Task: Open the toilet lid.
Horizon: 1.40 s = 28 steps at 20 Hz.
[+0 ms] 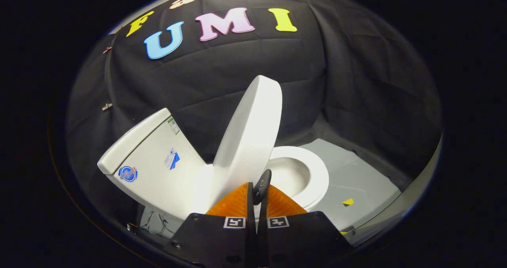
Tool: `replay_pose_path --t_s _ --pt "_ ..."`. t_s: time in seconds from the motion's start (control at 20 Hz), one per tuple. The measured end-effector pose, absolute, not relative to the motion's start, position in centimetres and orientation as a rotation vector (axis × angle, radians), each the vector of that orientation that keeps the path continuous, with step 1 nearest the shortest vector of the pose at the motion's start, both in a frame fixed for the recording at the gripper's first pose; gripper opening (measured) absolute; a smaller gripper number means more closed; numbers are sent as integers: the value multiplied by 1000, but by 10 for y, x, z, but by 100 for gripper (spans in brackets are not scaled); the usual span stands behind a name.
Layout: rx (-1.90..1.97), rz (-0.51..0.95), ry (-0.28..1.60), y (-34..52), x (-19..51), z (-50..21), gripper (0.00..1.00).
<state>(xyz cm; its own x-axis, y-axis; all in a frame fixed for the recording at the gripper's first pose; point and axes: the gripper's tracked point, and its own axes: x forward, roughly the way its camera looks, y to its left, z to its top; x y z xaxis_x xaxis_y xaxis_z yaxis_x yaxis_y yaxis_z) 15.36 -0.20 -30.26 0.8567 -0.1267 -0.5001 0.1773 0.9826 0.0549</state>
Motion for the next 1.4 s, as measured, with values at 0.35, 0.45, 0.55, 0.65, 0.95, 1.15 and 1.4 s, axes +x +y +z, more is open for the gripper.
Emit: replay_pose_path --t_s 0.35,0.45,0.55,0.65,0.95,1.15,1.4 --pt "-95 -58 435 89 162 -268 5" --pt "-140 -21 418 114 166 -263 5" --pt "-184 9 404 134 169 -261 5" --pt "-198 30 397 150 170 -262 5" --pt "-220 103 386 189 168 -269 5" --pt "-238 144 398 209 157 -269 5" --pt "-216 151 407 218 159 -268 5"
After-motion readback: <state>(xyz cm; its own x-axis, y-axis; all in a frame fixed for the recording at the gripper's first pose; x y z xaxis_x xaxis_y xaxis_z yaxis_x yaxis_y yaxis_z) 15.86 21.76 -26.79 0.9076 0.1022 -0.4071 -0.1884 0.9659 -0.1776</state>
